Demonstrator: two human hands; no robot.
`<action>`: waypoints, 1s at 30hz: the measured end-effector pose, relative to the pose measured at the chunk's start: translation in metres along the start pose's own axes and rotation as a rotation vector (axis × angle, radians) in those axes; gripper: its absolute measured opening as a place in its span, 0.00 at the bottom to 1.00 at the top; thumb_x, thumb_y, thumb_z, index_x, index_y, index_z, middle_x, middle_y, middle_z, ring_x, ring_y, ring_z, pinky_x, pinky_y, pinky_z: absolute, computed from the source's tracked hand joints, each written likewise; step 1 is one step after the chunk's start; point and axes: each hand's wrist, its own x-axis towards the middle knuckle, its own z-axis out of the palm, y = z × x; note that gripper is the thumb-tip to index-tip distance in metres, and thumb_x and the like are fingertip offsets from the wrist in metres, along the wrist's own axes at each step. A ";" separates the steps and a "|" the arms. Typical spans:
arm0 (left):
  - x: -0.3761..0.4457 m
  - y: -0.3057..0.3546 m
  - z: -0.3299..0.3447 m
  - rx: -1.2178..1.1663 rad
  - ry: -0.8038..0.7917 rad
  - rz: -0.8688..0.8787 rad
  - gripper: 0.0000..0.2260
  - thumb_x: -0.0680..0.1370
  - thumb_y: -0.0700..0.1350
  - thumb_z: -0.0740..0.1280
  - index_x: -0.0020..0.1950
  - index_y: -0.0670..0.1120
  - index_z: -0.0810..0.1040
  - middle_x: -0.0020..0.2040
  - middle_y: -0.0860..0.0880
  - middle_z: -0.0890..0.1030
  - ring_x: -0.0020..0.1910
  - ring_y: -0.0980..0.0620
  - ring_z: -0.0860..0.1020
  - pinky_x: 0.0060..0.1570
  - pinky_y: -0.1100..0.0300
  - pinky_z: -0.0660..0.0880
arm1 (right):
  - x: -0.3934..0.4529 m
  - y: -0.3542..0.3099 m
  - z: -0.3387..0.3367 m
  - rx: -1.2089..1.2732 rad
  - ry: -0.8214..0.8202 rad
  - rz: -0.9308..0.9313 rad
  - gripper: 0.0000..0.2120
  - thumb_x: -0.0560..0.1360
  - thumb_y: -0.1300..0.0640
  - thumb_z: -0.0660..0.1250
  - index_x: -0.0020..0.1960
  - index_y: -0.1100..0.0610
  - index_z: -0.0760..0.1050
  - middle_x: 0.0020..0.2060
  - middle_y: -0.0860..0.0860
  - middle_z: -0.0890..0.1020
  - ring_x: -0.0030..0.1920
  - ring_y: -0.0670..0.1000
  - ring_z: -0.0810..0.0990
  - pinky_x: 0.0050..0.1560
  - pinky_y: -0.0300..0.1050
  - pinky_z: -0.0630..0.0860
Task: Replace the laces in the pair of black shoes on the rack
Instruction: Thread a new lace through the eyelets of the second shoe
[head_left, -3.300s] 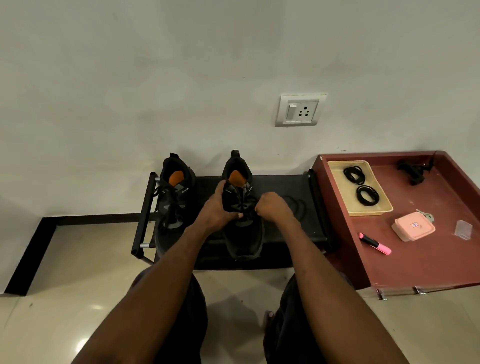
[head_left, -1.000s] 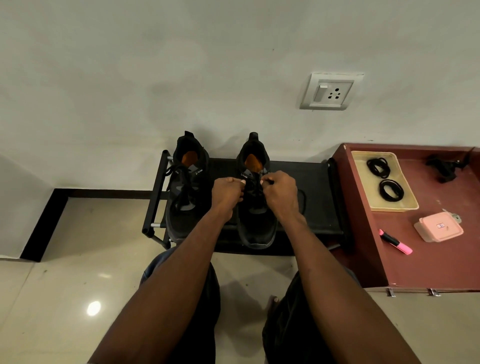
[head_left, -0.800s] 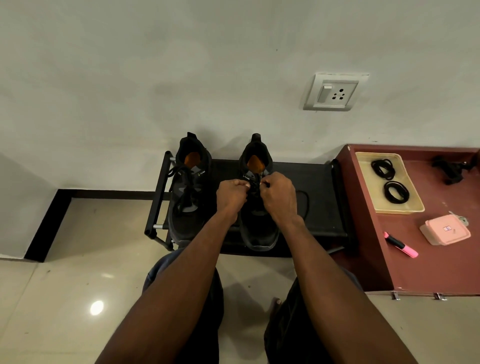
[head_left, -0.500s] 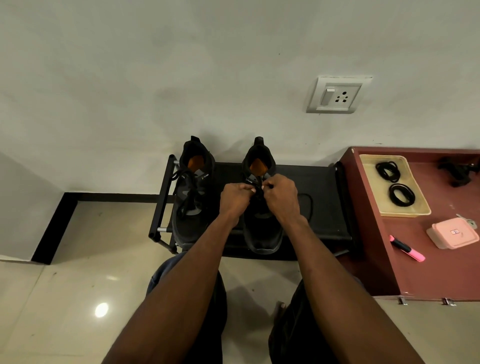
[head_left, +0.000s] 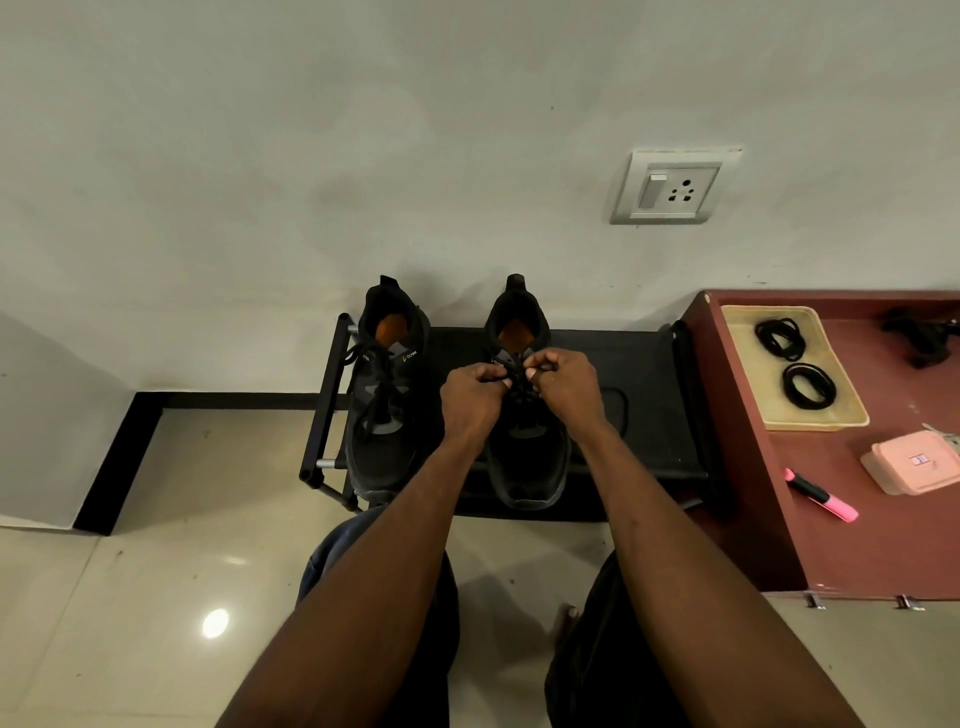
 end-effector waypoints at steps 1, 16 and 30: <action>0.001 -0.001 0.000 0.005 -0.003 -0.001 0.07 0.76 0.38 0.73 0.53 0.43 0.85 0.50 0.49 0.85 0.48 0.56 0.81 0.51 0.65 0.78 | 0.000 0.000 0.000 0.000 0.001 -0.001 0.06 0.75 0.66 0.70 0.44 0.57 0.82 0.38 0.51 0.83 0.40 0.48 0.80 0.49 0.47 0.80; 0.002 -0.002 -0.005 -0.003 -0.049 0.013 0.09 0.76 0.38 0.73 0.56 0.42 0.85 0.52 0.48 0.85 0.48 0.58 0.81 0.47 0.71 0.76 | -0.001 -0.003 0.002 -0.024 -0.037 -0.025 0.04 0.76 0.65 0.70 0.45 0.62 0.84 0.40 0.55 0.84 0.39 0.48 0.79 0.42 0.44 0.75; 0.003 -0.004 -0.016 0.016 -0.172 0.027 0.11 0.78 0.39 0.70 0.60 0.45 0.83 0.52 0.52 0.84 0.48 0.61 0.81 0.44 0.71 0.76 | -0.001 -0.006 0.000 -0.223 -0.085 -0.159 0.04 0.76 0.64 0.69 0.45 0.62 0.83 0.43 0.52 0.81 0.44 0.50 0.77 0.46 0.43 0.72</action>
